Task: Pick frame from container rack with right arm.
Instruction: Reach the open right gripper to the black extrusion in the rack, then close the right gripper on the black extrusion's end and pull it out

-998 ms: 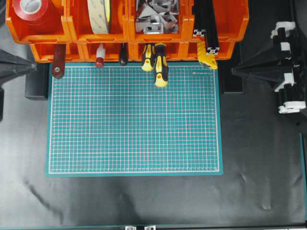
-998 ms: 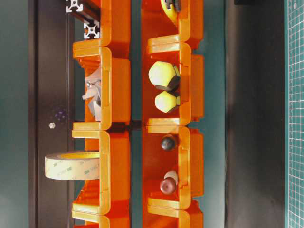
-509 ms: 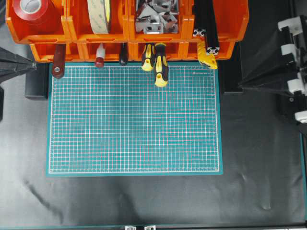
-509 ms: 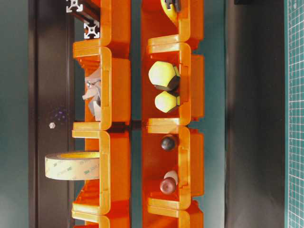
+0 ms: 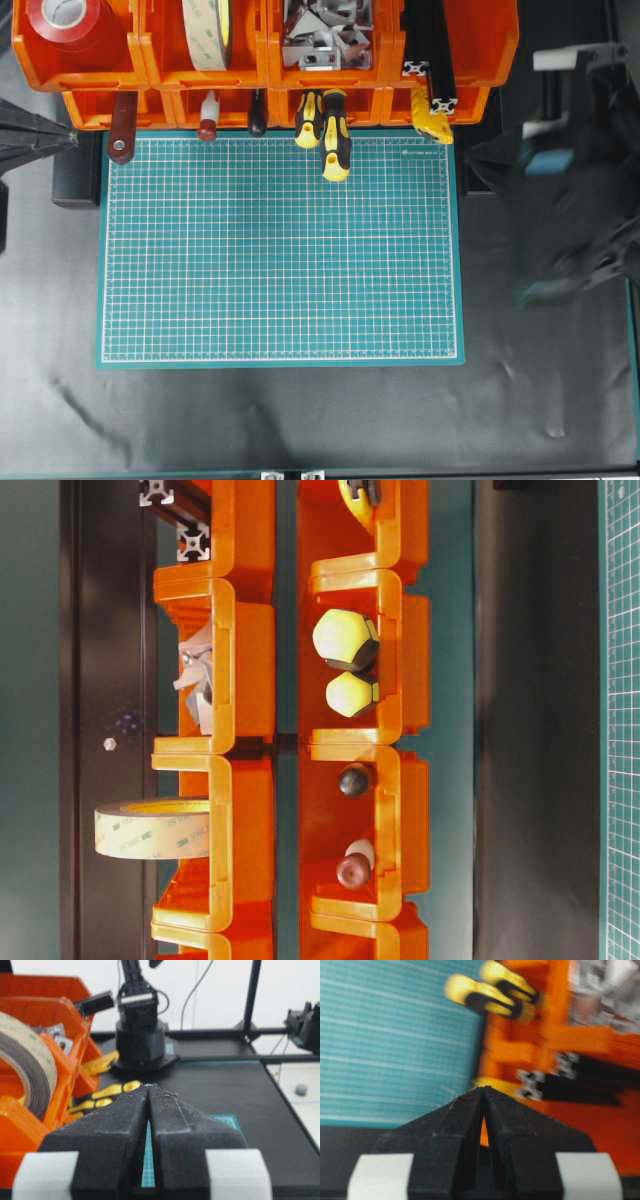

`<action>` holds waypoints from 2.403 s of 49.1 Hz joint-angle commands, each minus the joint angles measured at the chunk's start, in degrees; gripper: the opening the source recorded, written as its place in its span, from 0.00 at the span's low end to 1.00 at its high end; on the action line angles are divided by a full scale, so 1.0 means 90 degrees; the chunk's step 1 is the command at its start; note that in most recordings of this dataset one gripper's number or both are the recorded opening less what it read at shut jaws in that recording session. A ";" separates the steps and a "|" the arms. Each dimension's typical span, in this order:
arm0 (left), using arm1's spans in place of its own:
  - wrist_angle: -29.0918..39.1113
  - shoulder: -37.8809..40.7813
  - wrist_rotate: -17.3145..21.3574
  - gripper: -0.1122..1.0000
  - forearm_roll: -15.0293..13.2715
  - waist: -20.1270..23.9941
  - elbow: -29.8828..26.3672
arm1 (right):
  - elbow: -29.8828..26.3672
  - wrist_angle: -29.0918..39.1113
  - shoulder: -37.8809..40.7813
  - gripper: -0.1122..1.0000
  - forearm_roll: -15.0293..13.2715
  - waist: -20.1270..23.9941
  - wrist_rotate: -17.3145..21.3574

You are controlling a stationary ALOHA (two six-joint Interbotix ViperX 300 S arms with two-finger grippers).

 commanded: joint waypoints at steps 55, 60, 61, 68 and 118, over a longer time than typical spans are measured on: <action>0.0146 0.0029 -0.0029 0.11 0.0020 -0.0020 -0.0166 | 0.0762 0.1719 0.1709 0.84 -0.3623 0.1094 0.0996; 0.0137 0.0029 -0.0039 0.11 0.0020 -0.0020 -0.0176 | 0.0986 0.1758 0.1748 0.83 -0.3926 0.1094 0.1396; 0.0137 0.0020 -0.0039 0.11 0.0020 -0.0020 -0.0176 | 0.1025 0.1748 0.1748 0.83 -0.3955 0.1074 0.1445; 0.0146 -0.0010 -0.0039 0.11 0.0020 -0.0020 -0.0186 | 0.1211 0.1758 0.1719 0.83 -0.3984 0.0918 0.1563; 0.0137 0.0010 -0.0117 0.11 0.0020 -0.0010 -0.0186 | 0.1689 0.1270 0.1650 0.61 -0.4014 0.0020 0.1943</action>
